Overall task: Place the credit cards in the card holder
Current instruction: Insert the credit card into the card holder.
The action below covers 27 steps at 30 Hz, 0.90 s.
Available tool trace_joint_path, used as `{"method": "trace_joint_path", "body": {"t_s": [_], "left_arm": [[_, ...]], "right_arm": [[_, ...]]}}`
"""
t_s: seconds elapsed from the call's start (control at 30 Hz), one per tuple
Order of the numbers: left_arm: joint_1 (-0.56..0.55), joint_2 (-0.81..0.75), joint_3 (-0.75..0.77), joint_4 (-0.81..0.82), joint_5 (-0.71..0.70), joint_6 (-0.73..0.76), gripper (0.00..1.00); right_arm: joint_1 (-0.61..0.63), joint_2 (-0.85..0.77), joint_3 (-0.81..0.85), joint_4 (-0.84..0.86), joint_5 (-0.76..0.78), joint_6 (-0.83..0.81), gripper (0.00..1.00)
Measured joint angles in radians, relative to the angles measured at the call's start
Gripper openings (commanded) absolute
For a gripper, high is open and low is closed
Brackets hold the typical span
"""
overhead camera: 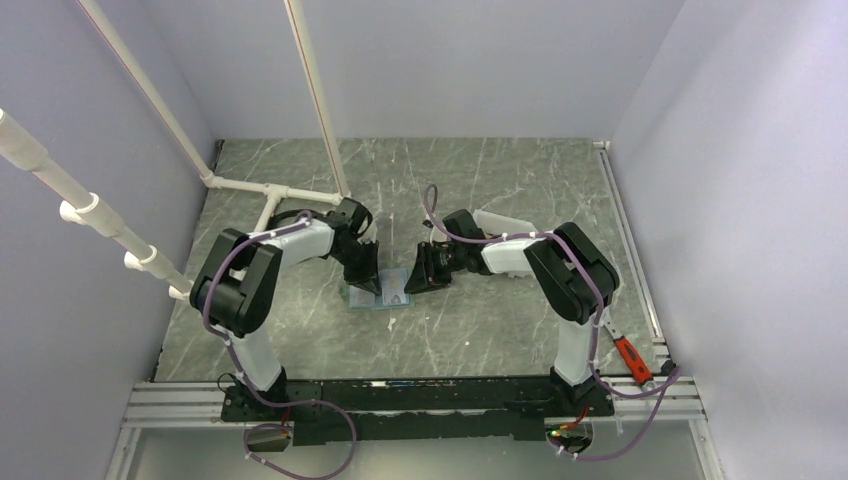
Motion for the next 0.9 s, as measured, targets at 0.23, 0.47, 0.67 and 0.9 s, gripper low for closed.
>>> {"method": "trace_joint_path", "body": {"t_s": [0.23,0.47,0.67,0.9], "left_arm": [[0.002,-0.002,-0.028,0.036,0.003,-0.004,0.04],[0.007,-0.008,-0.045,0.059,0.015,-0.008,0.04],[0.011,-0.009,-0.052,0.070,0.026,-0.010,0.04],[0.011,-0.013,-0.057,0.076,0.028,-0.010,0.04]], "right_arm": [[0.000,-0.001,0.005,0.003,-0.008,0.012,0.29],[0.001,-0.001,0.006,0.003,-0.013,0.020,0.20],[0.001,0.000,0.014,0.004,-0.016,0.026,0.19],[0.001,0.020,0.028,0.016,-0.022,0.029,0.22]]}}
